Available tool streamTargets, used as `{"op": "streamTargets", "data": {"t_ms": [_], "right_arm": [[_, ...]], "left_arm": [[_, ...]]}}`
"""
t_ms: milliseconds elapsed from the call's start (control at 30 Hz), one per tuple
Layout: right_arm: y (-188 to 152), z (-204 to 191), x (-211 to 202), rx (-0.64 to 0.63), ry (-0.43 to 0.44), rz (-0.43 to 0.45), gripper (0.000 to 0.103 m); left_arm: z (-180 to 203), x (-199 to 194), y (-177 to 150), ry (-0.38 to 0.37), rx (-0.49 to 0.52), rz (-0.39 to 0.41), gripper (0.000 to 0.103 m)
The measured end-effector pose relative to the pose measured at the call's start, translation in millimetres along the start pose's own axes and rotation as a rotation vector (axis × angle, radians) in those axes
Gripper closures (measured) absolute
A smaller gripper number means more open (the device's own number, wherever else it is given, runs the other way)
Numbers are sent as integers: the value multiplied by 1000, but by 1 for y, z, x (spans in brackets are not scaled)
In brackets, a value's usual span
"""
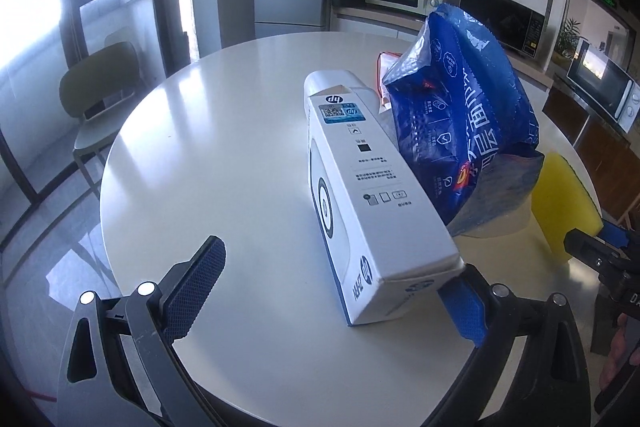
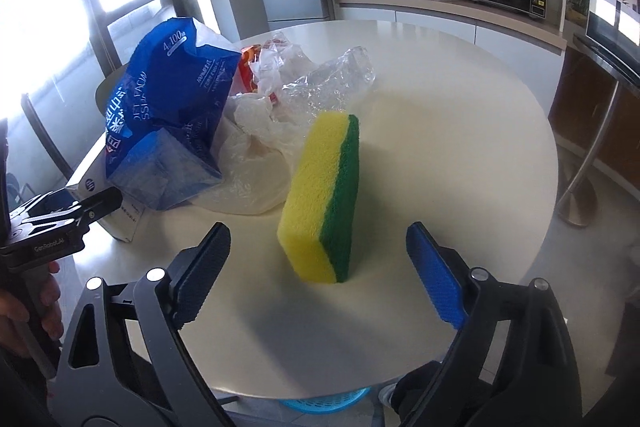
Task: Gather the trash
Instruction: 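Grasp the white HP box with the left tool while the right tool grasps the sponge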
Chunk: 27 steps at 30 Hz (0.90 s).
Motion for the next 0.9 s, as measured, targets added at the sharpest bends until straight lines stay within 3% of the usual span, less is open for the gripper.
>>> {"op": "streamTargets", "data": {"t_ms": [467, 667, 733, 867, 900], "right_arm": [[9, 3, 19, 22, -3, -15, 35], [9, 5, 24, 26, -10, -24, 49], [10, 6, 24, 23, -15, -27, 60], [12, 7, 26, 23, -19, -30, 71], [12, 8, 27, 22, -21, -30, 76]], "left_arm": [[-22, -10, -1, -3, 12, 11, 6], [-27, -16, 0, -22, 0, 25, 6], [-27, -15, 4, 2, 15, 33, 6], [-22, -5, 11, 1, 30, 23, 8], [-19, -2, 13, 3, 44, 22, 13]]}}
Point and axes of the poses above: each gripper's, at about its wrist camera, not at the fingertips, and x roughly the way its jaws point, z to its right, y to its top, the point moved 6 cm from there along x, roughly the way its jaws point, and after that the axes turned 10 degrees about -z, right-handed, at the moved point
